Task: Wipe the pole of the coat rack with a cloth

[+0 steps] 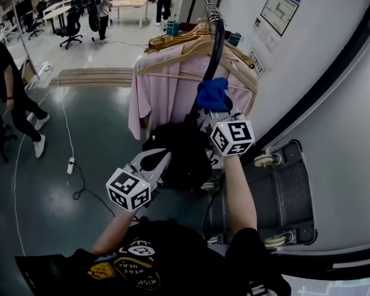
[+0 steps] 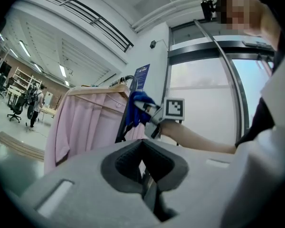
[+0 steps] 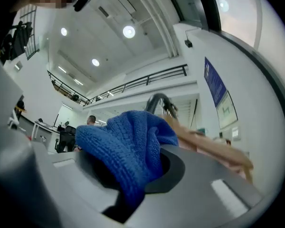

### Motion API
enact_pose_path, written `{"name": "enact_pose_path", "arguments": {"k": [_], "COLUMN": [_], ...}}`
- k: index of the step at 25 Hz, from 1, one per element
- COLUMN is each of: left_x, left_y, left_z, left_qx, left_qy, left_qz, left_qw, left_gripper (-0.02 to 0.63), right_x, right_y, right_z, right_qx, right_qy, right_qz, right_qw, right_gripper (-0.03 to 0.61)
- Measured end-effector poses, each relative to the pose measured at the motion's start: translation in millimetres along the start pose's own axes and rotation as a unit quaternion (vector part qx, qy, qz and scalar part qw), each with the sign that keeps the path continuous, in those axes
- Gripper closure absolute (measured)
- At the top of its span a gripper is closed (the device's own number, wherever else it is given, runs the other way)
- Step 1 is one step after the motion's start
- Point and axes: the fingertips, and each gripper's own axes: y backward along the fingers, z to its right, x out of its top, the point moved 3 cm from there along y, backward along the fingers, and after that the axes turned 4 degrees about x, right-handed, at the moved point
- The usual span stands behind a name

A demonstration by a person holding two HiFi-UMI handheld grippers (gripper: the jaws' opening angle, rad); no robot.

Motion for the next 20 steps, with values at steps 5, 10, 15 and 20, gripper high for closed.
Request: {"name": "enact_pose_path", "arguments": {"k": [5,10,15,20], "left_x": [-6.4,-11.5,-17.1,-22.5], "left_y": [-20.6,-24.6,-13.4,-0.2], "left_z": [17.5,24.3,8.7,4.7], "left_qx": [-0.034,-0.037,0.023,0.044], "left_qy": [-0.002,-0.009,-0.026,-0.046], "left_qz": [-0.012,-0.011,0.001,0.004], "left_qw": [0.9993,0.9992,0.9994,0.9980], "left_gripper": [0.614,0.614,0.614,0.614], "right_x": [-99.2,-85.2,-94.3,-110.9], "right_y": [23.5,84.7,155.8,185.6], "right_z": [-4.1,-16.9,-57.9,-84.5], "right_qx": [-0.008,-0.034,-0.069,-0.089], "right_qy": [-0.042,-0.074,-0.093,-0.127], "right_qz": [-0.140,-0.100,-0.095,-0.106], "right_qw": [0.989,0.992,0.989,0.982], "right_gripper": [0.543,0.545,0.545,0.546]}}
